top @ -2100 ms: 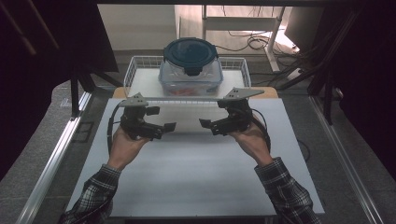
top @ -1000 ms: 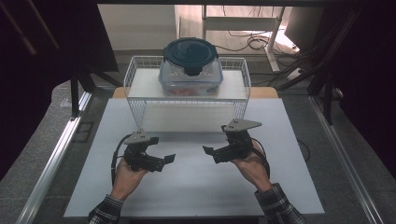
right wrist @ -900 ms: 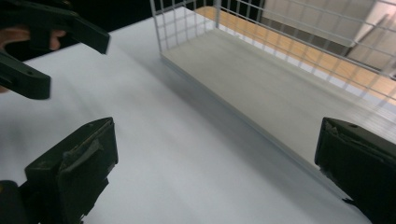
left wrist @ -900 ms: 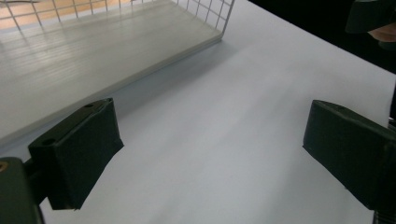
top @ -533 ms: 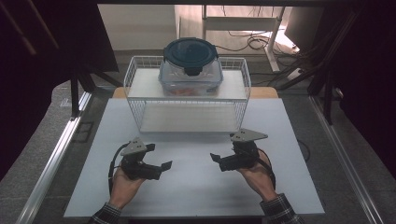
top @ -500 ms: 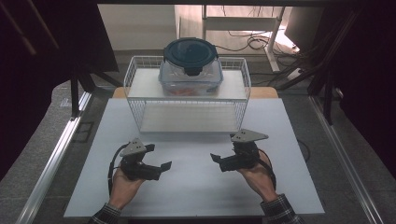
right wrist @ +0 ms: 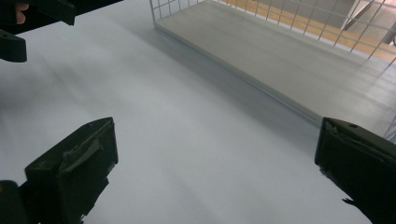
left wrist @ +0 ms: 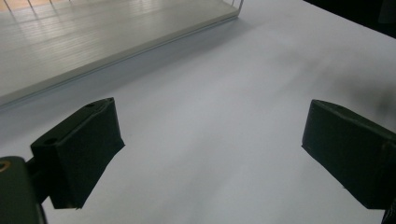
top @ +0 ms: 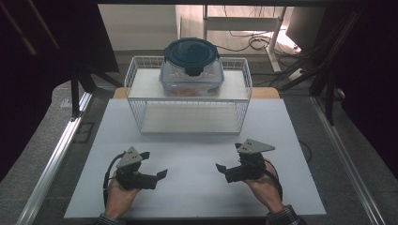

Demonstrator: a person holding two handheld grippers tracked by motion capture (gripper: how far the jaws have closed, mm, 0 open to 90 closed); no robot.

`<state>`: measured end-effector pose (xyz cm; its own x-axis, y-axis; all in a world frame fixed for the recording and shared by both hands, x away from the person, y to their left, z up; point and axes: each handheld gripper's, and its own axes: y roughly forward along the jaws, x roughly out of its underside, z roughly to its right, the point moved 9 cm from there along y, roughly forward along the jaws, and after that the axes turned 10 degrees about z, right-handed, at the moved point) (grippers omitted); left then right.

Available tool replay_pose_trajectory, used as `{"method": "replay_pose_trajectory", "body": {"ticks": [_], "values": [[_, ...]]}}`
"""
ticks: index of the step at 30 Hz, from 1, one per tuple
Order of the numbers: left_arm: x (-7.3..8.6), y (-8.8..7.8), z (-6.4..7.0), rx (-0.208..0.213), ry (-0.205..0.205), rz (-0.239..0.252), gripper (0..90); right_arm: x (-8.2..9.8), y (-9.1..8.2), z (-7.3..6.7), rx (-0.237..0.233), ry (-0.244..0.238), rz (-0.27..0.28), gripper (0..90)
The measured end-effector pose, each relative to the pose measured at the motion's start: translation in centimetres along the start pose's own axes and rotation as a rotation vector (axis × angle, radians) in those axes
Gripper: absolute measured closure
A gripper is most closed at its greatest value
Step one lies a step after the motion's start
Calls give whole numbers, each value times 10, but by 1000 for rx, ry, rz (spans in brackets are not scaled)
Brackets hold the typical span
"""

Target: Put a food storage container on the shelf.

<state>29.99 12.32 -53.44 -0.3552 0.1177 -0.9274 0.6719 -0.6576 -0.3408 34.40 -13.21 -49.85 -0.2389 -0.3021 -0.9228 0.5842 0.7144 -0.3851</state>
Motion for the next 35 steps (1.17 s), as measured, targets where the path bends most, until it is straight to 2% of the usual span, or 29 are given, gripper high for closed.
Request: {"method": "replay_pose_trajectory", "body": {"ticks": [9,16,22,26,35], "values": [[10,-8,0,-13,5,0,38,18,-15,6,39,21,10,0],[24,-10,-1,-28,12,-28,36,34,-25,13,74,34,-4,0],[38,-6,0,-36,24,-74,35,49,-28,15,95,29,-38,0],[45,-3,1,-37,53,-105,34,60,-25,16,92,41,-66,0],[55,1,-2,-45,64,-162,34,77,-20,18,88,49,-139,0]]}}
